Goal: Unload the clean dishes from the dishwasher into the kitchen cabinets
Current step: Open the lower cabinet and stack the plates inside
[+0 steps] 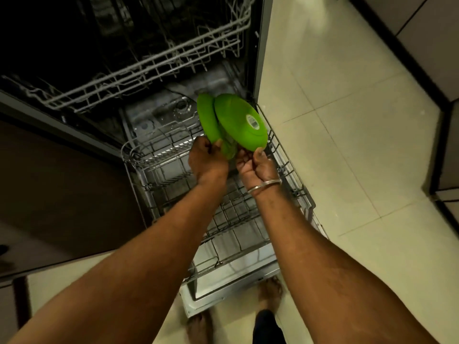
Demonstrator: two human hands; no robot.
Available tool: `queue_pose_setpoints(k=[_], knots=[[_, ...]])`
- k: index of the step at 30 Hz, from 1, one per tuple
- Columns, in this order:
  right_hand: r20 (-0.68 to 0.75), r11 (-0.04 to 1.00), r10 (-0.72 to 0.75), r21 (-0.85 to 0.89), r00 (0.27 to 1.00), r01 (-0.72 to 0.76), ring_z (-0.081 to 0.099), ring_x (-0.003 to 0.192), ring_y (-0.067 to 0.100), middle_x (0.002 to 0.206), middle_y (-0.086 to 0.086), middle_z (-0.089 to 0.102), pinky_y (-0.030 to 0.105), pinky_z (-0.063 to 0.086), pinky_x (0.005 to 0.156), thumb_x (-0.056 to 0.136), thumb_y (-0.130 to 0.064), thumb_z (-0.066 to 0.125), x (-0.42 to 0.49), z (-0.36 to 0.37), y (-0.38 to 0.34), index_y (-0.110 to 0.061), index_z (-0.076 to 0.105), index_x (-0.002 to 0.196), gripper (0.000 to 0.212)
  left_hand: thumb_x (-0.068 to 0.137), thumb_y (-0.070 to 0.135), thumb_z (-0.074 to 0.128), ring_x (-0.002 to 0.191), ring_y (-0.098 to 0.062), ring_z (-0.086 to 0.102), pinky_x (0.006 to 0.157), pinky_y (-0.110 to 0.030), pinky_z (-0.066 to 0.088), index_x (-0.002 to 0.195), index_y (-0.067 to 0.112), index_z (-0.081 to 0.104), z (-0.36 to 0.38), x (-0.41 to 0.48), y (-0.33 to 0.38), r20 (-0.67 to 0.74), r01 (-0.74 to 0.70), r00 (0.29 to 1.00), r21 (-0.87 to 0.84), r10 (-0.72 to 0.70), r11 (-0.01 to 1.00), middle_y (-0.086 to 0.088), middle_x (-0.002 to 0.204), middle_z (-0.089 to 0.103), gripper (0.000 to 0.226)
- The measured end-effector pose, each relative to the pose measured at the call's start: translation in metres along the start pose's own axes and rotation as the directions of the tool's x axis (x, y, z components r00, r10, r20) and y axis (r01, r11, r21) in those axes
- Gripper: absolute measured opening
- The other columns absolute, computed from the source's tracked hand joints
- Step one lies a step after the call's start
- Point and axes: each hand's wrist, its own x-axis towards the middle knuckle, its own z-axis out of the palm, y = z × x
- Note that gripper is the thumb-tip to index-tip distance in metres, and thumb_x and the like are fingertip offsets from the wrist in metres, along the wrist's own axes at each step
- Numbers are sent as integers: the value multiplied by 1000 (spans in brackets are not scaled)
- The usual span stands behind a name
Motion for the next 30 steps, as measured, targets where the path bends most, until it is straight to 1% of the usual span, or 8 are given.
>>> queue_pose_setpoints(k=[4,7,9,14,19,25,27,30], knots=[[-31,999,-9,-47,999,8,71,64,20,83,11,71,26,58,54,78,-15,56,-44,4,8,-10,58,107,30,89,6,61,75,-20,61,78,-62,60,82,20,64,-40,-18,2,28,97,995,-395,-94,914,-4,77,65,16],[-68,996,-63,-71,996,59,71,64,19,81,8,74,26,58,57,78,-12,55,-76,6,17,-14,57,104,26,103,0,52,85,-18,66,70,-40,63,111,7,62,-75,-36,8,136,236,972,-577,-192,782,-9,97,69,15],[-56,993,-102,-65,993,99,72,66,19,85,7,76,27,58,58,78,-9,52,-98,5,24,-16,56,104,26,106,6,50,87,-16,65,62,-28,59,109,16,61,-96,-43,3,194,303,953,-578,-233,758,-3,99,69,15],[-32,988,-141,-75,989,138,70,68,19,87,10,75,29,58,59,82,-13,50,-146,6,46,-17,53,111,30,108,17,50,78,-14,59,59,-28,49,91,22,56,-144,-61,-16,296,405,912,-546,-283,733,1,89,65,19],[-21,984,-161,-75,987,159,69,67,17,87,7,75,29,58,62,85,-14,50,-189,1,63,-21,55,110,27,108,18,48,74,-13,51,62,-28,44,90,20,53,-180,-87,-32,357,451,889,-569,-288,687,0,85,57,19],[43,981,-146,-122,988,150,68,67,15,92,3,75,27,57,59,84,-10,52,-246,-21,70,-22,57,107,27,109,20,46,76,-11,54,63,-26,42,93,23,54,-223,-130,-66,420,470,876,-638,-236,610,8,84,64,18],[82,980,-140,-133,987,150,69,69,17,97,5,75,29,58,61,79,-9,67,-267,-35,73,-21,64,107,30,109,19,45,72,-10,55,63,-25,39,93,21,53,-237,-145,-77,425,462,880,-665,-211,587,13,77,66,18],[154,978,-105,-163,982,130,70,76,18,104,4,74,31,58,66,50,-11,98,-306,-59,77,-23,78,90,46,109,17,45,69,-10,53,63,-26,36,92,21,52,-267,-173,-101,430,463,879,-659,-208,594,16,71,65,18]])
